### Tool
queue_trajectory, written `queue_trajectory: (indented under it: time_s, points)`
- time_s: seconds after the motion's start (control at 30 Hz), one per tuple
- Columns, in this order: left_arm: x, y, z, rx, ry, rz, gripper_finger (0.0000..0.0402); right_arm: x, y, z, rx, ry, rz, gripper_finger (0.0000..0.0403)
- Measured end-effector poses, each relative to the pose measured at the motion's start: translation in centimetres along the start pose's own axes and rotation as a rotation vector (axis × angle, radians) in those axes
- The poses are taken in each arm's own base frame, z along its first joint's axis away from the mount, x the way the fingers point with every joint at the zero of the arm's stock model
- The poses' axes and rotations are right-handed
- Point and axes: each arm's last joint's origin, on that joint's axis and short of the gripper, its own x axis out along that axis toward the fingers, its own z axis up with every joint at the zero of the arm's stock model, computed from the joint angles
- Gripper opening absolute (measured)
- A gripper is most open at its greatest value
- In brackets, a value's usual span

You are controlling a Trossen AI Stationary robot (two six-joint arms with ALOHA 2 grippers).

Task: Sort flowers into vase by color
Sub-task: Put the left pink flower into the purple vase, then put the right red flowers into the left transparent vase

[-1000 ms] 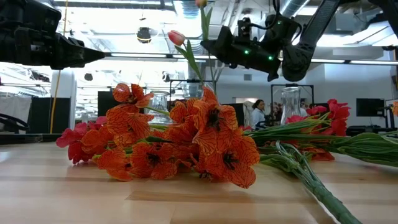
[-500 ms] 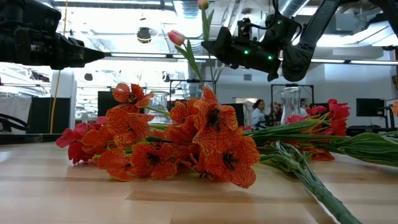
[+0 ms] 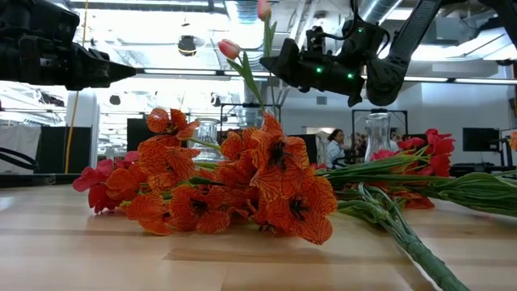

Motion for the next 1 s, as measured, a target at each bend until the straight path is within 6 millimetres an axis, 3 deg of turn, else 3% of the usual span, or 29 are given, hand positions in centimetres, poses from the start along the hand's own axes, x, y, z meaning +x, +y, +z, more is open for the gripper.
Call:
queue_trajectory:
  time_s: [0.3, 0.53, 0.73, 1.0]
  points:
    - [0.0, 0.0, 0.0, 0.0, 0.0, 0.0, 0.0, 0.0, 0.0, 0.0, -0.001, 0.009, -0.001, 0.0176]
    - [0.0, 0.0, 0.0, 0.0, 0.0, 0.001, 0.0, 0.0, -0.1, 0.0, -0.003, 0.083, -0.001, 0.0207]
    - [0.0, 0.0, 0.0, 0.0, 0.0, 0.001, 0.0, -0.3, -0.1, 2.4, -0.052, 0.275, 0.012, 0.0212]
    - [0.0, 0.0, 0.0, -0.002, 0.0, 0.0, 0.0, -2.5, -0.2, 6.7, -0.119, 0.514, 0.023, 0.0212]
